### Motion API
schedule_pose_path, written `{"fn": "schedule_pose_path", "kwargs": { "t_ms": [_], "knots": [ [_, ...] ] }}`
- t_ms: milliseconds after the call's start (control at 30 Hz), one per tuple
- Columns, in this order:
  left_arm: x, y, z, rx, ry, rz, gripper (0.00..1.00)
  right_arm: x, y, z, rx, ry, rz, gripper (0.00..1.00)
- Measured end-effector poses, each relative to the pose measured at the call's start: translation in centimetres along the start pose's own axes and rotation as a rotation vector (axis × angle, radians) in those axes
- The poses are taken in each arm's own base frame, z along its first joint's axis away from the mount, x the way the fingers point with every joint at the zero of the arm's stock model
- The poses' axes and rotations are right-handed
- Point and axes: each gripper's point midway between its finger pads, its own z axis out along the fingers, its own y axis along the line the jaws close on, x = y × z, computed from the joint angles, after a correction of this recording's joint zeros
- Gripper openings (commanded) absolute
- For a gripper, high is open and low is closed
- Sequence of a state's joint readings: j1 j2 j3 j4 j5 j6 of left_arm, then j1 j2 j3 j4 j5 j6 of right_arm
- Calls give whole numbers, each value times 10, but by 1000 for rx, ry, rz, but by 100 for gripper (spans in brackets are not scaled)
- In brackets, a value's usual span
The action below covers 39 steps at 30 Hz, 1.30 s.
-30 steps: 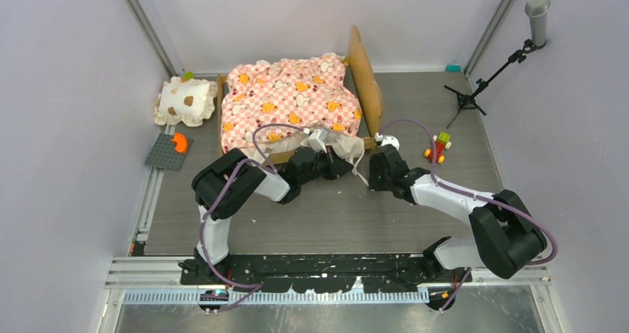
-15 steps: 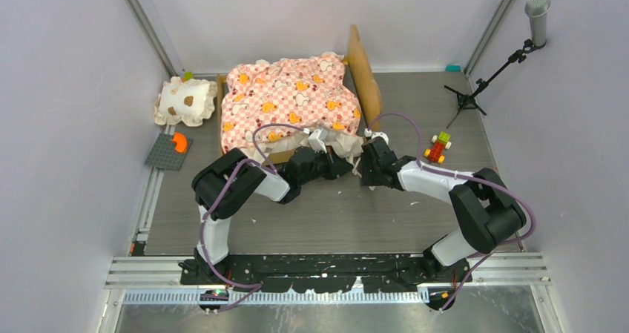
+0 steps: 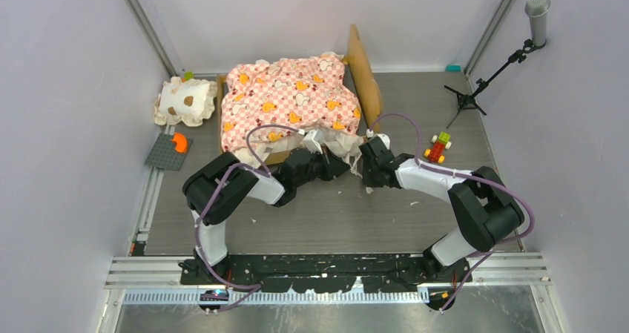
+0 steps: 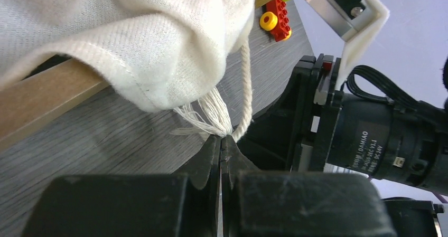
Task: Set up the pet bed
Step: Tie the ropes to the bed frame.
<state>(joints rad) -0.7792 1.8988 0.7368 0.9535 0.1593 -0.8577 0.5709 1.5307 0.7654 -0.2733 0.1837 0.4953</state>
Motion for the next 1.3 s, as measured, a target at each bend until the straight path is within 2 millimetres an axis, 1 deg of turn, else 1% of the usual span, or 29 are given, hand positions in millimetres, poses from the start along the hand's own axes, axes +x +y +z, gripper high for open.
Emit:
{"fn": "schedule_pose_path", "kwargs": {
  "t_ms": [267,433,500,600,667,767,1000,1167,1233,1300],
  "knots": [
    [-14,-7,-15,-14,-44,35,0,4,-11,-4,85,14,83,1],
    [-21,-6,-20,-50,-46,90,0,4,-22,-6,144,16,132,1],
    [-27,-8,-19,-61,-47,119,0,3,-27,-6,161,15,155,1],
    [-42,-17,-13,-66,-60,166,0,0,-34,-5,179,10,186,1],
    [-57,-27,-9,-57,-79,196,0,-2,-39,-4,188,8,210,1],
    [-75,-34,-5,-55,-107,222,0,-6,-47,-3,195,7,251,1],
    [-119,-33,2,-91,-156,264,0,-13,-59,0,195,8,315,1],
    [-154,-40,17,-83,-187,296,0,-19,-67,3,192,2,352,1],
    [-160,-40,24,-78,-173,309,0,-21,-70,4,194,-3,367,1],
    [-161,-37,31,-77,-156,314,0,-23,-74,5,198,-7,379,1]
  ]
}}
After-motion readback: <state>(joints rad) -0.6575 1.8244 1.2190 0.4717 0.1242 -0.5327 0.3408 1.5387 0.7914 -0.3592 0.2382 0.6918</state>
